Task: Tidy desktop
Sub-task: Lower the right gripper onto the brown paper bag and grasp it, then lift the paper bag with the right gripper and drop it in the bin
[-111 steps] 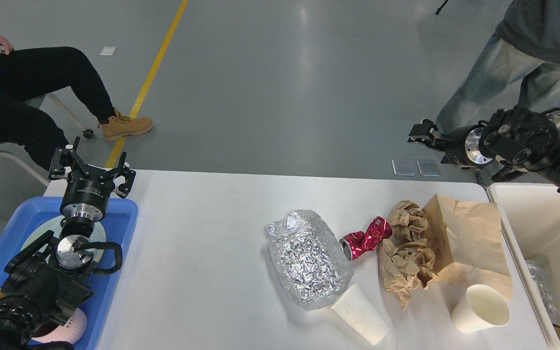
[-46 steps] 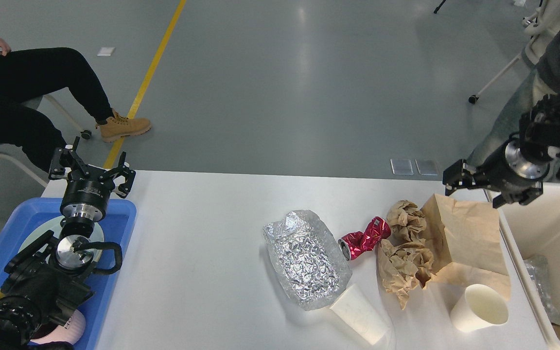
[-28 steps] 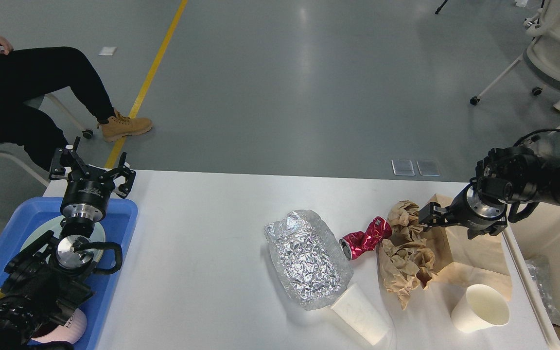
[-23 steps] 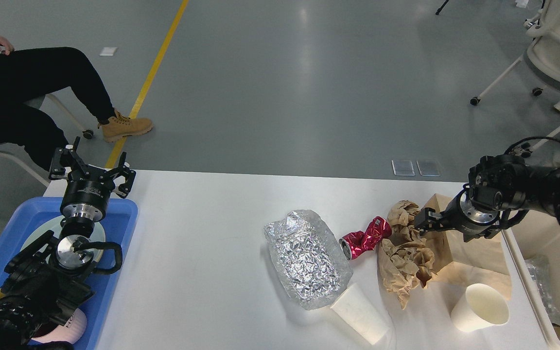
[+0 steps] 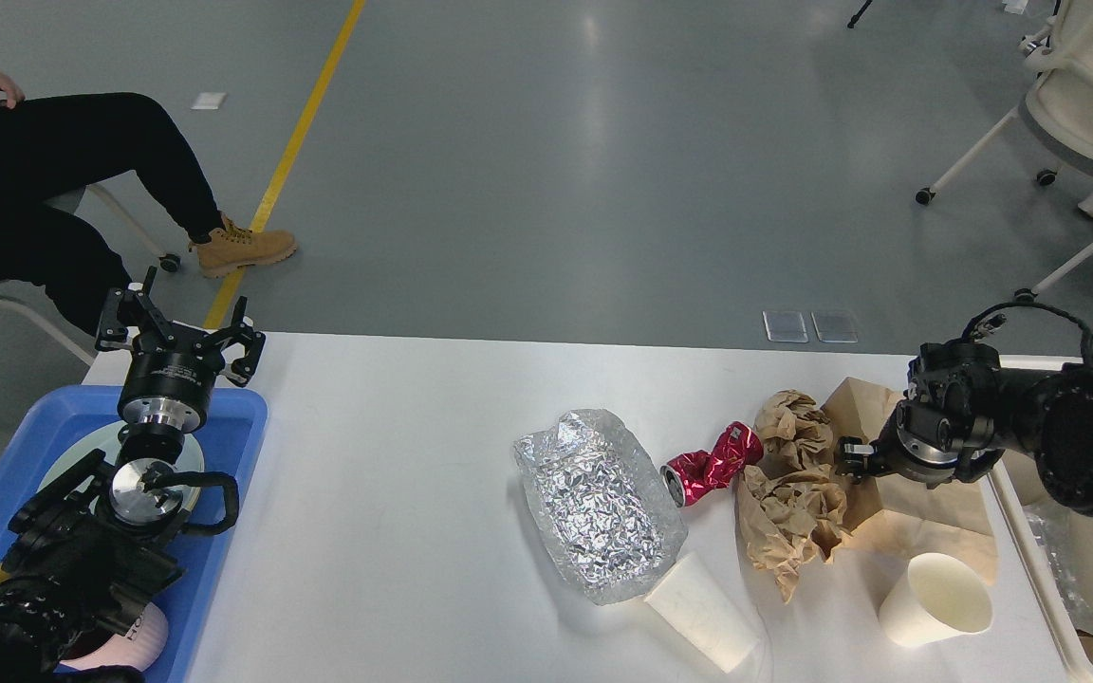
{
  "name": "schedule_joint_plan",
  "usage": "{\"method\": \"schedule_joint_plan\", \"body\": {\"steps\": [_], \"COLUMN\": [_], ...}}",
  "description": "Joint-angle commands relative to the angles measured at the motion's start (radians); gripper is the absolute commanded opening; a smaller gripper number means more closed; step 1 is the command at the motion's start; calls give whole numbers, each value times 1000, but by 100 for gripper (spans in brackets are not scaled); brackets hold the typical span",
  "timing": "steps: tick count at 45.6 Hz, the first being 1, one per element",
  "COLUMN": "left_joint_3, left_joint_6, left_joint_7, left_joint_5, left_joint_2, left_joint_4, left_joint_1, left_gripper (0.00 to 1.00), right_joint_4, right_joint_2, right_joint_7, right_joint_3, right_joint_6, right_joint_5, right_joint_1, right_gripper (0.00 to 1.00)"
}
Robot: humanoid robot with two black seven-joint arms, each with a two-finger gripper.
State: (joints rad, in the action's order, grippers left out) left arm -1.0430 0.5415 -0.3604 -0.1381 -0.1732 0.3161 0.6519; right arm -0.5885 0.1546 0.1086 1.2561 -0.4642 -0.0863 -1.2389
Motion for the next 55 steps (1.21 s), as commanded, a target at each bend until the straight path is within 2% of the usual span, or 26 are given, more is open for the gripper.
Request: {"method": "schedule_joint_plan", "body": {"steps": [1,10,18,25,33,42,48,55], "left_joint_3": [0,0,0,1,1,1,0,1], "left_joint_6": [0,0,0,0,0,0,0,0], "left_joint_7": [0,0,0,0,0,0,0,0], "left_joint_5": [0,-1,0,0,-1,0,-1,-2], "left_joint_2": [0,0,0,0,0,0,0,0], "left_joint_4": [0,0,0,0,0,0,0,0], "left_joint_1": [0,0,0,0,0,0,0,0], "left_gripper": [97,97,97,97,97,97,97,97], "right_joint_4": [-8,-8,-19,-51,-197,-381,-392,-387], "right_joint_2": [17,28,60,98,209,302,335,401], "right_joint_7": [0,0,-1,-1,-1,-4,-7,-7], "right_joint_3": [-1,-23,-24,-40,-122,-126,-148,-188], "right_joint_6": [-11,15,173,194,190,160,84,62], "right_joint_5": [2,10,10,10,10,10,16,124], "right_joint_1": [-2,-7,-22,-96,-296,-591,-726,-821], "right_gripper": [0,0,0,0,0,0,0,0]}}
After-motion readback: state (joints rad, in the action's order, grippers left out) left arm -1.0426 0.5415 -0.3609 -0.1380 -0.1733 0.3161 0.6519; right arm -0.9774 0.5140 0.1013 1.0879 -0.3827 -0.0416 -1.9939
